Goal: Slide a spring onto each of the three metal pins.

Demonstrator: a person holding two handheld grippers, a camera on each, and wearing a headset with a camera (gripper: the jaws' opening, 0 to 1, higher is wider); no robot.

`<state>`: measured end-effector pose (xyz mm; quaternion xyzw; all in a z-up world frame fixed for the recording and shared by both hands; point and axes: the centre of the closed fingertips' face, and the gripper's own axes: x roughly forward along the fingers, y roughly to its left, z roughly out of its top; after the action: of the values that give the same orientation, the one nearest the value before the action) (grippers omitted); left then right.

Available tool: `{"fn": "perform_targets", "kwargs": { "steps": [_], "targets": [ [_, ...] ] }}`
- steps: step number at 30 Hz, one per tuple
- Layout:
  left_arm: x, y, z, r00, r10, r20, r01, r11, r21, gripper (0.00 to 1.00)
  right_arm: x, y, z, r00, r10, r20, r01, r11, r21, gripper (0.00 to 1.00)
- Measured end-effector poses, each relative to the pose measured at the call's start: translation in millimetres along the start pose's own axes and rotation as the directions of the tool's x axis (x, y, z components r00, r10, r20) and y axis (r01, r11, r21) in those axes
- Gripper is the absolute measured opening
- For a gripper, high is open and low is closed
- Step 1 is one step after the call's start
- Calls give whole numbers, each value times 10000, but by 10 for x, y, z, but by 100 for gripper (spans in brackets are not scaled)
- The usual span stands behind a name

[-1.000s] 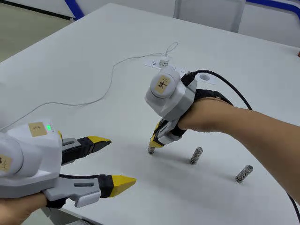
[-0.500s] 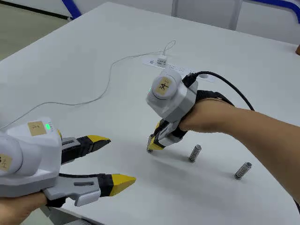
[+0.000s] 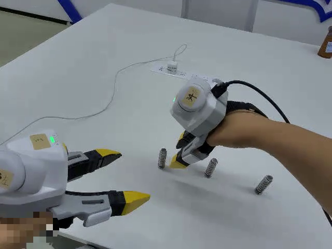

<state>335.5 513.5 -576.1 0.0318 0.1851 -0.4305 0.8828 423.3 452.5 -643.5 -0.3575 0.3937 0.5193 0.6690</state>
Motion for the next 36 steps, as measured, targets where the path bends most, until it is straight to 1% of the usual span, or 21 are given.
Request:
{"fn": "perform_targets", "kwargs": {
  "steps": [13,21,29,36],
  "targets": [
    [45,50,30,10000,1,-5,-1,10000,16,62,-176,-60,-134,9980,-313,557,278,9977,621,33],
    [80,34,23,10000,-51,-74,51,10000,2,62,-286,-98,-252,9942,-568,910,469,9930,1081,35],
    [136,23,51,9999,-103,-75,103,9999,13,62,-396,-112,-386,9884,-875,1238,671,9847,1606,36],
    [171,16,74,9998,-163,-94,163,9998,87,62,-527,-126,-526,9811,-1223,1497,895,9738,2089,37]
  ]
}}
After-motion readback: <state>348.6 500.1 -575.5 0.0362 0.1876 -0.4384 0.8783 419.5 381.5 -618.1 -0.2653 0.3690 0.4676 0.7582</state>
